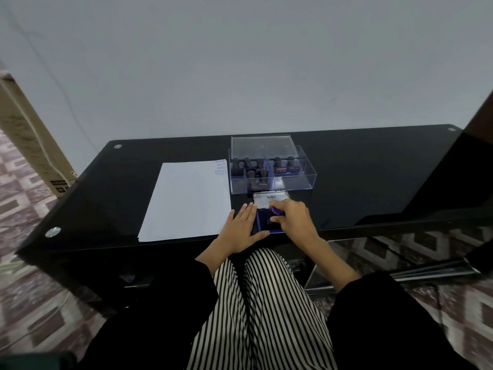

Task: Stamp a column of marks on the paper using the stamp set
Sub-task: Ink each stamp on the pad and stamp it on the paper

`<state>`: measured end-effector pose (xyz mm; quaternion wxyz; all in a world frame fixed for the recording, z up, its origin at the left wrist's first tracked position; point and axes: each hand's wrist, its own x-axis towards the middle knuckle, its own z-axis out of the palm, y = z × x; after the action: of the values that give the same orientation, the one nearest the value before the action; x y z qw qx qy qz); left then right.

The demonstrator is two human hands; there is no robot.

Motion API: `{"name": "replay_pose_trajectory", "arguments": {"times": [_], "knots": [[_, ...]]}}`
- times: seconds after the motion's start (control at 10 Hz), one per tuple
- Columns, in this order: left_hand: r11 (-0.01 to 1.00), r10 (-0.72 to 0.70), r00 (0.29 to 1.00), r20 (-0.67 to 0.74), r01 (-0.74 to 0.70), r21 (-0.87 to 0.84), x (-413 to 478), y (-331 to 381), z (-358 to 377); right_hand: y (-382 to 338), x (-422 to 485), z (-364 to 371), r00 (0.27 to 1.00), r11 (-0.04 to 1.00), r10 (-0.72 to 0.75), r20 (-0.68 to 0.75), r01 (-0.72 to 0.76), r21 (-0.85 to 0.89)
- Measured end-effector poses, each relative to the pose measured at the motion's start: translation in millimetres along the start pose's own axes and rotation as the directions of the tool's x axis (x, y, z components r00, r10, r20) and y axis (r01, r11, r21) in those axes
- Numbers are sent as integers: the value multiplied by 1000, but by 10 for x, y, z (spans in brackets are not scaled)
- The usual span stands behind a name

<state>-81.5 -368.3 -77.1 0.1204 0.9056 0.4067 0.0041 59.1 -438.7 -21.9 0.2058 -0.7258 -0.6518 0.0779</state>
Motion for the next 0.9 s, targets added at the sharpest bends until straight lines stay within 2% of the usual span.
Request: {"name": "replay_pose_trajectory", "arguments": {"times": [0.6, 0.9], "knots": [[1000, -3, 1000, -1, 3, -23, 18, -33, 22, -24, 170, -37, 998, 998, 63, 12, -63, 11], [1000, -5, 1000, 5, 5, -7, 20, -23, 12, -9, 62, -18, 1000, 1000, 26, 9, -26, -11]]}}
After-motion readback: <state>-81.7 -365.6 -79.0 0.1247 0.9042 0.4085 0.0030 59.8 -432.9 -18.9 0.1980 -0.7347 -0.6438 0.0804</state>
